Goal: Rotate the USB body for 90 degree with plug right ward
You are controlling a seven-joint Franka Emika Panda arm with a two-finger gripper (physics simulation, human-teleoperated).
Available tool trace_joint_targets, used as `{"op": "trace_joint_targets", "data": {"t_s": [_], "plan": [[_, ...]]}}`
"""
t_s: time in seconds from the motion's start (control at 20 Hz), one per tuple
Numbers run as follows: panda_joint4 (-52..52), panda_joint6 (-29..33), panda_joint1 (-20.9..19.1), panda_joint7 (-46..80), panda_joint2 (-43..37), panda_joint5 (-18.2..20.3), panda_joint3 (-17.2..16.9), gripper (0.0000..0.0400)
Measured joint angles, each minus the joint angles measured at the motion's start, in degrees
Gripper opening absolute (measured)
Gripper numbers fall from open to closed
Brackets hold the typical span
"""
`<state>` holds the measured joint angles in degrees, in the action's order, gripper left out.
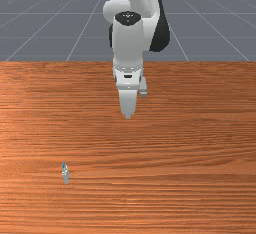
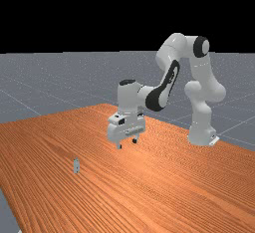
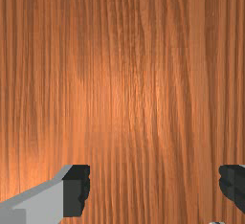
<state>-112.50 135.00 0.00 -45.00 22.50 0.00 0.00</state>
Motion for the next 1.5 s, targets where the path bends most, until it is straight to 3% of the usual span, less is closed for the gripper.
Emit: {"op": "trace_joint_targets", "data": {"t_s": [0.05, 0.1, 0.15, 0.25, 0.5, 0.9, 1.45, 1.5], "plan": [[0.00, 0.00, 0.00, 0.00, 0.00, 0.00, 0.00, 0.0243], [0.00, 0.00, 0.00, 0.00, 0.00, 0.00, 0.00, 0.0148], [0.00, 0.00, 0.00, 0.00, 0.00, 0.00, 0.00, 0.0090], [0.00, 0.00, 0.00, 0.00, 0.00, 0.00, 0.00, 0.0033], [-0.09, 0.97, 0.05, -1.95, 0.89, -0.22, 0.54, 0.0003], [3.86, -0.61, -10.02, -19.93, 3.30, 1.12, -1.43, 0.0000], [16.76, -5.79, -21.07, -33.17, 11.06, 2.88, -4.01, 0.0000], [20.89, -10.09, -20.50, -30.29, 13.75, 1.85, -5.16, 0.0000]]}}
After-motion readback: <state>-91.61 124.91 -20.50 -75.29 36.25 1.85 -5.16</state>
